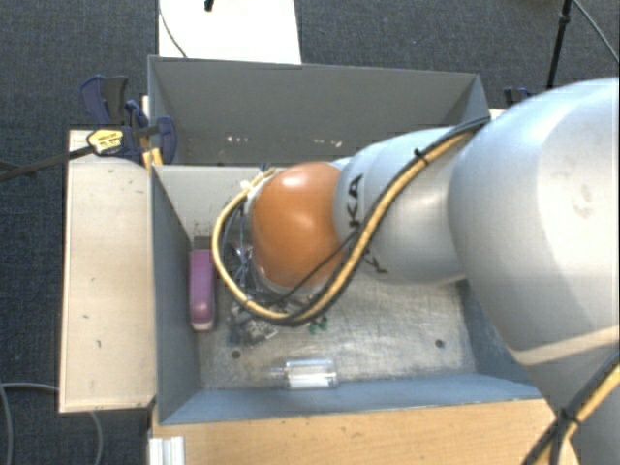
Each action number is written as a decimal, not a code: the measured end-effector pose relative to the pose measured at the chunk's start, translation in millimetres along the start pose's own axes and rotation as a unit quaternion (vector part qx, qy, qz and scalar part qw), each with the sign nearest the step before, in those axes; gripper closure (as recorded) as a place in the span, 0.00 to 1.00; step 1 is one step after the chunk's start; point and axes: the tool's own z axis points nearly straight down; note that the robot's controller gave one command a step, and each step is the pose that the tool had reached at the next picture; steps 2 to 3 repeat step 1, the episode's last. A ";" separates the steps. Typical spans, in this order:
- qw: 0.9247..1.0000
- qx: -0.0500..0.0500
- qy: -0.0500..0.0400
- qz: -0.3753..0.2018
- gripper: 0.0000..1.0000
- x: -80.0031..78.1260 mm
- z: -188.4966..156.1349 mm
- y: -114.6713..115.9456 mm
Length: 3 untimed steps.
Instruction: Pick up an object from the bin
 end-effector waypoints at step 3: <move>0.999 0.001 -0.005 -0.036 1.00 -14.1 -134.0 -15.0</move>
Offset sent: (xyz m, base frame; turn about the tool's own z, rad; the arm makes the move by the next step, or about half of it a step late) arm 0.0169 -0.0071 0.1284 -0.0744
